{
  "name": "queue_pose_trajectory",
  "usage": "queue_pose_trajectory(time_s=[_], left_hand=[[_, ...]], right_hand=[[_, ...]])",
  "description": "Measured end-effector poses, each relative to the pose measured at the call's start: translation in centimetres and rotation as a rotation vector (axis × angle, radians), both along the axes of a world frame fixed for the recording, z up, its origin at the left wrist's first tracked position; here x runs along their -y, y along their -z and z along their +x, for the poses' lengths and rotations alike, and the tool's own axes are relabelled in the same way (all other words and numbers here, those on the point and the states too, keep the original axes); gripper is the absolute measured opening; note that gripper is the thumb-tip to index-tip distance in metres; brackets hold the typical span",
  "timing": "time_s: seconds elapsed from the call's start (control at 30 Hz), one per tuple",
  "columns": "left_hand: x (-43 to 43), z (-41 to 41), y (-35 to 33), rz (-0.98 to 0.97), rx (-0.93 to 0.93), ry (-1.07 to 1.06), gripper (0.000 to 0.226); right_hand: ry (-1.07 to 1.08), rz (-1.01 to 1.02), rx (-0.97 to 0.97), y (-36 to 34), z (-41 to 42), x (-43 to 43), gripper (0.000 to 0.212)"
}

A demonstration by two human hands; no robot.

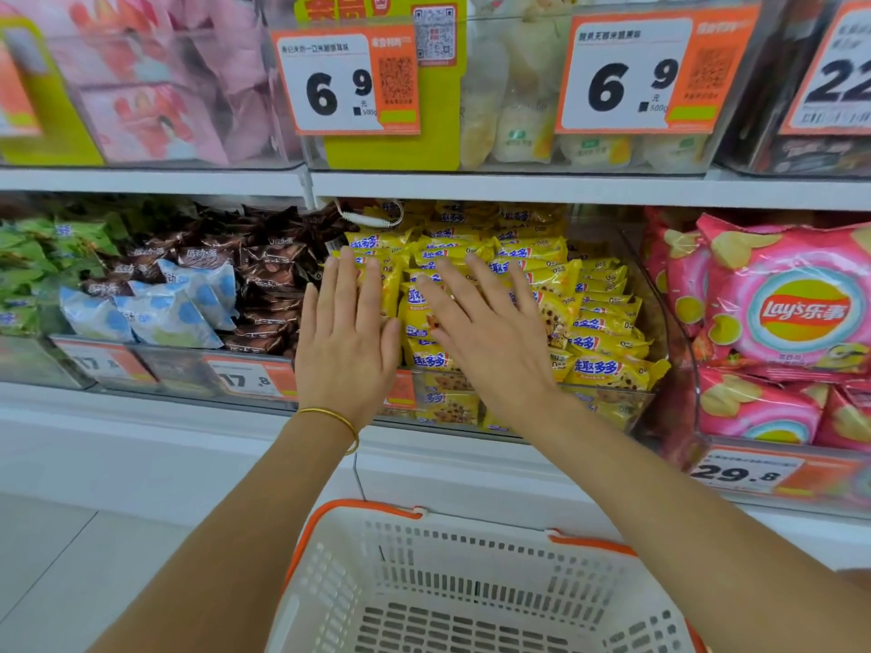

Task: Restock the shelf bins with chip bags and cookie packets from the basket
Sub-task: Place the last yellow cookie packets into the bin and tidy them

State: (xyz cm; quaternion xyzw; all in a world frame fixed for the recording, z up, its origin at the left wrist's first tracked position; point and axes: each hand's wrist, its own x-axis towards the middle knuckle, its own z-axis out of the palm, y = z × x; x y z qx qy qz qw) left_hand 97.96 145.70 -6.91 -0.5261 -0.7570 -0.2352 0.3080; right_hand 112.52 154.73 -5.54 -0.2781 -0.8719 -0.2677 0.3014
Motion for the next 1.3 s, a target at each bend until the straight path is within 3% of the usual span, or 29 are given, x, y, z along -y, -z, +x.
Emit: queue_pose_trajectory(time_s=[0.7, 0.87, 0.97, 1.13, 1.3], left_hand=[[0.9, 0.9, -0.9, -0.015, -0.005, -0.059, 0.061], [0.6, 3.4, -1.0, -0.055, -0.141, 0.055, 0.061], [-0.1, 4.5, -0.6, -0.123, -0.203, 0.064, 0.060], [-1.1, 6.0, -1.5, -0.123, -0.250, 0.075, 0.061], [-3.9, 7.9, -2.9, -0.218, -0.333, 0.166, 0.061]], right_hand=[[0.003, -0.033, -0.041, -1.0, 1.7, 1.3, 0.059], [0.132, -0.168, -0.263, -0.1, 5.7, 1.2, 0.054], [0.168, -0.301, -0.262, 0.0, 6.6, 0.7, 0.057], [0.050, -0.573, -0.258, -1.6, 7.2, -0.6, 0.073], [-0.003, -0.705, -0.214, -2.3, 7.9, -1.8, 0.085]])
